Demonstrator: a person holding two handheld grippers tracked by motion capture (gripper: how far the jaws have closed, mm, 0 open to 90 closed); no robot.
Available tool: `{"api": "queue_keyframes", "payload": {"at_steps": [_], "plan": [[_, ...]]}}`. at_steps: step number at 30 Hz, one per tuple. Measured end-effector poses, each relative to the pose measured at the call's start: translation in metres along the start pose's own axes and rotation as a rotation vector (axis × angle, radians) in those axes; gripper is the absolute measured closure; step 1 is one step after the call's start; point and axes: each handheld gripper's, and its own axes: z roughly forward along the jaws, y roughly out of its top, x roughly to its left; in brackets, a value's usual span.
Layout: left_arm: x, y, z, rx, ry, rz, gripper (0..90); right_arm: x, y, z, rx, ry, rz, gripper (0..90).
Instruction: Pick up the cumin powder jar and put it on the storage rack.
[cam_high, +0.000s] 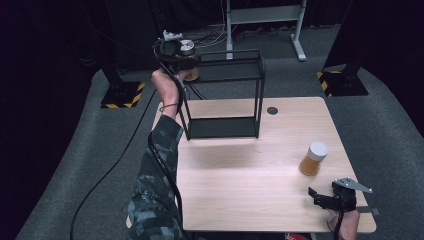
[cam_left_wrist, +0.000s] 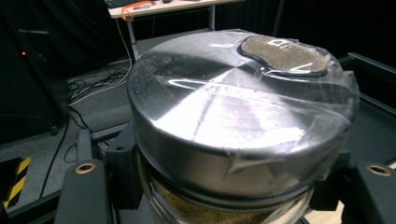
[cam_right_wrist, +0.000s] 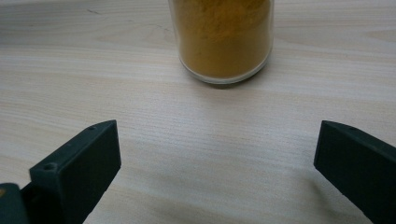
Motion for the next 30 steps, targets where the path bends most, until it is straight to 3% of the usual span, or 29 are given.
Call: {"api": "queue_keyframes", "payload": {"at_steps": [8, 12, 30], "plan": [[0.002, -0.001, 0.01, 0.024, 0.02, -0.017, 30.4, 0.0, 0.0, 0.0, 0.0, 0.001, -0.001, 0.0], [0.007, -0.009, 0.012, 0.004, 0.007, -0.045, 30.3, 0.0, 0.0, 0.0, -0.001, -0.001, 0.0, 0.0], [0.005, -0.01, 0.017, -0.007, 0.019, -0.047, 30.3, 0.0, -0.001, 0.0, -0.005, -0.001, 0.002, 0.0]]}}
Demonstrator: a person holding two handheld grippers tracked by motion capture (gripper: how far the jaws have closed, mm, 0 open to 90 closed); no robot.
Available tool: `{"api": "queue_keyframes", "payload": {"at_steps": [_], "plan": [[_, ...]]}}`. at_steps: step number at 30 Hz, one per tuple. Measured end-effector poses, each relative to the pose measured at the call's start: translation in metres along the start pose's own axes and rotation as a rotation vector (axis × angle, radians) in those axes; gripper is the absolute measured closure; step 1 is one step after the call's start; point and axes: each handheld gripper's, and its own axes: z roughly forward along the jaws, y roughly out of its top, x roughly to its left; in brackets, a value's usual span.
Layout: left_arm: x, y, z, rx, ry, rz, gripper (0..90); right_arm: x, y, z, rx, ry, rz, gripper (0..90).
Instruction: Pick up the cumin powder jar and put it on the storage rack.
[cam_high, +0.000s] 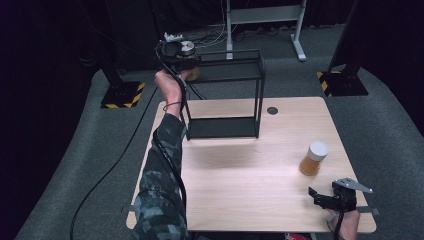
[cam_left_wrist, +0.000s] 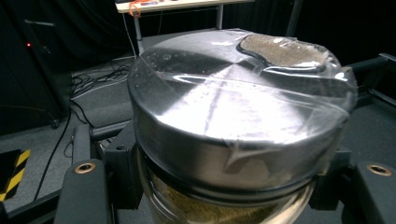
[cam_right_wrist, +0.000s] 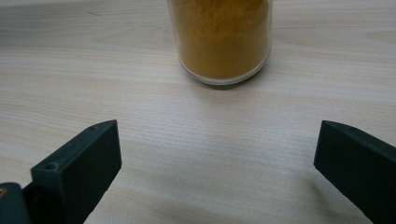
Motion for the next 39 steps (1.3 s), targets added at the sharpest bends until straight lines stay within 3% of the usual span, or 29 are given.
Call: {"api": "queue_keyframes", "payload": {"at_steps": [12, 17, 19, 22, 28, 32, 38, 39], "plan": [[-0.001, -0.004, -0.003, -0.015, 0.01, -0.004, 29.8, -0.001, -0.001, 0.0, -0.005, 0.005, -0.002, 0.0], [-0.008, -0.009, -0.013, -0.065, 0.038, -0.025, 12.8, 0.0, -0.002, -0.001, -0.012, 0.002, -0.002, 0.0], [-0.014, -0.009, -0.019, -0.077, 0.055, -0.004, 7.2, -0.001, -0.002, -0.001, -0.012, 0.003, -0.002, 0.0], [-0.015, -0.008, -0.028, -0.081, 0.039, 0.016, 0.5, 0.0, -0.002, -0.001, -0.013, 0.002, -0.003, 0.0], [-0.026, -0.014, -0.051, -0.087, 0.037, 0.124, 0.0, 0.0, -0.002, -0.001, -0.015, -0.001, -0.004, 0.0], [-0.031, -0.03, -0.071, -0.107, 0.03, 0.167, 0.0, 0.001, -0.003, -0.001, -0.015, -0.002, -0.004, 0.0], [-0.044, -0.064, -0.098, -0.086, 0.05, 0.245, 0.1, 0.001, -0.002, -0.001, -0.012, -0.004, -0.004, 0.0], [-0.044, -0.064, -0.098, -0.086, 0.05, 0.245, 0.0, 0.001, -0.002, -0.001, -0.013, -0.003, -0.005, 0.0]]}}
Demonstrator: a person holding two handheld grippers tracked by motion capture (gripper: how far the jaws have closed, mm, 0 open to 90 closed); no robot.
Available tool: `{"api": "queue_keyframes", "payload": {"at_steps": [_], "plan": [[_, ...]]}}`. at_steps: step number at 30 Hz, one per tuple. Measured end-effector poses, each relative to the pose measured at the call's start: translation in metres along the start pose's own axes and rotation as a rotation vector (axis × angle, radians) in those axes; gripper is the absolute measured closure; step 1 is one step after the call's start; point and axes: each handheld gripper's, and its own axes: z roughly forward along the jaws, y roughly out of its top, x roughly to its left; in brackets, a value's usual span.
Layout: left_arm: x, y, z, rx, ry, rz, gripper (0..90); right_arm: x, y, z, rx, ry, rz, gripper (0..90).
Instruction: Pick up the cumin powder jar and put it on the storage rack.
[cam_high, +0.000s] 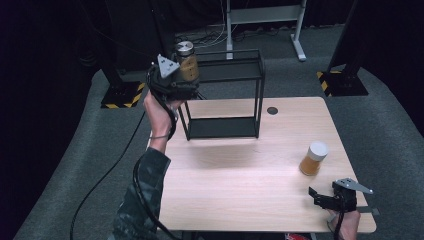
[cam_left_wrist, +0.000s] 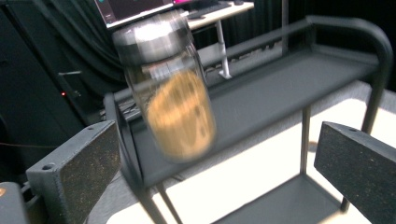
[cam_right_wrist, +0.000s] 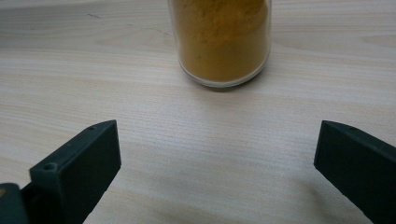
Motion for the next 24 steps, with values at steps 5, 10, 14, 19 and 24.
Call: {"api": "queue_keyframes", "payload": {"at_steps": [5, 10, 14, 19, 24], "plan": [[-0.026, -0.046, -0.033, 0.003, 0.033, 0.038, 0.2, 0.001, 0.0, 0.0, 0.0, -0.004, 0.0, 0.0], [-0.048, -0.08, -0.051, 0.026, 0.064, 0.043, 0.2, 0.001, 0.0, 0.0, 0.0, -0.006, -0.002, 0.0], [-0.067, -0.114, -0.066, 0.053, 0.078, 0.026, 0.3, 0.001, 0.0, 0.0, -0.003, -0.007, -0.003, 0.0], [-0.088, -0.153, -0.078, 0.102, 0.092, 0.006, 0.3, 0.001, -0.001, 0.0, -0.005, -0.008, -0.006, 0.0], [-0.106, -0.192, -0.084, 0.146, 0.106, -0.033, 0.3, 0.001, -0.001, 0.0, -0.008, -0.009, -0.001, 0.0]]}}
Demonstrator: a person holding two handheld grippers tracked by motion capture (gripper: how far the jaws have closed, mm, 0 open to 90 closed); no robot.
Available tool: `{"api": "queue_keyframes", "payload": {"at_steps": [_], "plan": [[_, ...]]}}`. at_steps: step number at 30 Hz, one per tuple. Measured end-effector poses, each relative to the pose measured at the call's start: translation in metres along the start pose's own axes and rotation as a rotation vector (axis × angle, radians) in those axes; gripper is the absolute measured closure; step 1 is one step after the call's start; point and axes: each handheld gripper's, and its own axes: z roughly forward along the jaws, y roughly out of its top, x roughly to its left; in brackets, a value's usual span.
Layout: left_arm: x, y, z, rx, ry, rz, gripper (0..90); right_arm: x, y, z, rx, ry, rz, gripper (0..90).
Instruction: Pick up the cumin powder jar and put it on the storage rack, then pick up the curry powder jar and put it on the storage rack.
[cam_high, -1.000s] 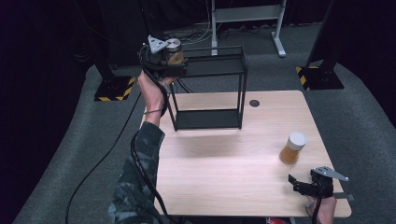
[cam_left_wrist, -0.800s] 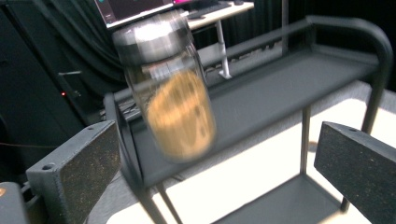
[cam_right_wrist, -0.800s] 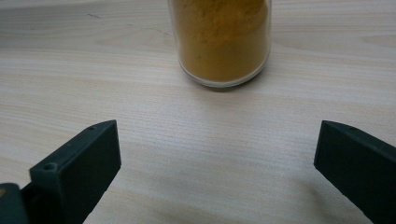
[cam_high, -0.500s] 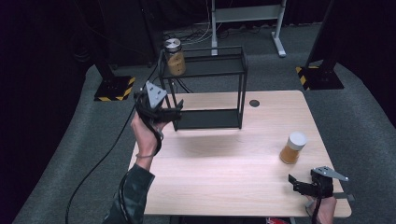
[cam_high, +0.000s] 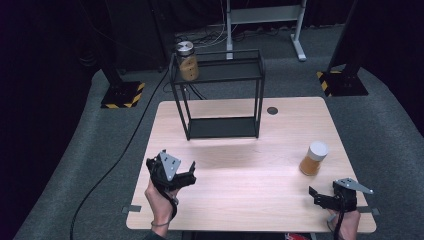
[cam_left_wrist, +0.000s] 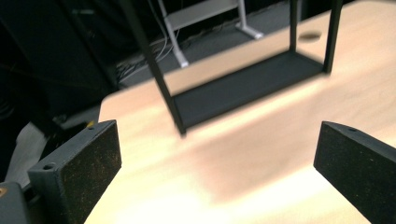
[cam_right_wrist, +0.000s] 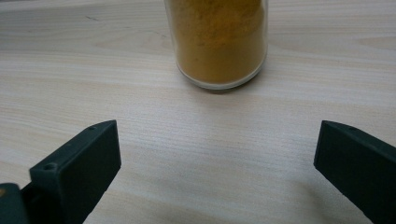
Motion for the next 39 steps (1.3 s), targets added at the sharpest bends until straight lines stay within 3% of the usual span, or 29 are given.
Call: {"api": "queue_keyframes", "payload": {"at_steps": [7, 9, 12, 13, 15, 18, 21, 27, 39], "plan": [[-0.017, -0.05, 0.019, 0.109, 0.014, -0.055, 0.3, 0.001, 0.0, 0.0, 0.002, 0.0, -0.004, 0.0], [-0.017, -0.059, 0.03, 0.159, -0.005, -0.075, 0.3, 0.001, 0.0, 0.0, 0.003, 0.0, -0.005, 0.0], [-0.015, -0.067, 0.046, 0.225, -0.03, -0.09, 0.6, 0.001, 0.001, 0.0, 0.005, -0.001, -0.006, 0.0], [-0.014, -0.062, 0.05, 0.259, -0.032, -0.089, 1.7, 0.001, 0.001, 0.0, 0.005, -0.001, -0.006, 0.0], [-0.009, -0.061, 0.053, 0.263, -0.053, -0.115, 1.4, 0.001, 0.001, 0.0, 0.004, -0.003, -0.006, 0.0], [-0.005, -0.055, 0.059, 0.308, -0.063, -0.134, 0.6, 0.0, 0.002, 0.001, 0.01, 0.001, -0.005, 0.0], [-0.005, -0.054, 0.061, 0.317, -0.061, -0.129, 0.8, 0.001, 0.002, 0.001, 0.007, -0.001, -0.006, 0.0], [0.006, -0.054, 0.064, 0.331, -0.111, -0.159, 0.4, 0.002, 0.0, 0.0, -0.002, -0.007, -0.007, 0.0], [0.001, -0.054, 0.062, 0.319, -0.098, -0.138, 1.2, 0.005, 0.0, 0.0, -0.001, -0.025, -0.01, 0.0]]}}
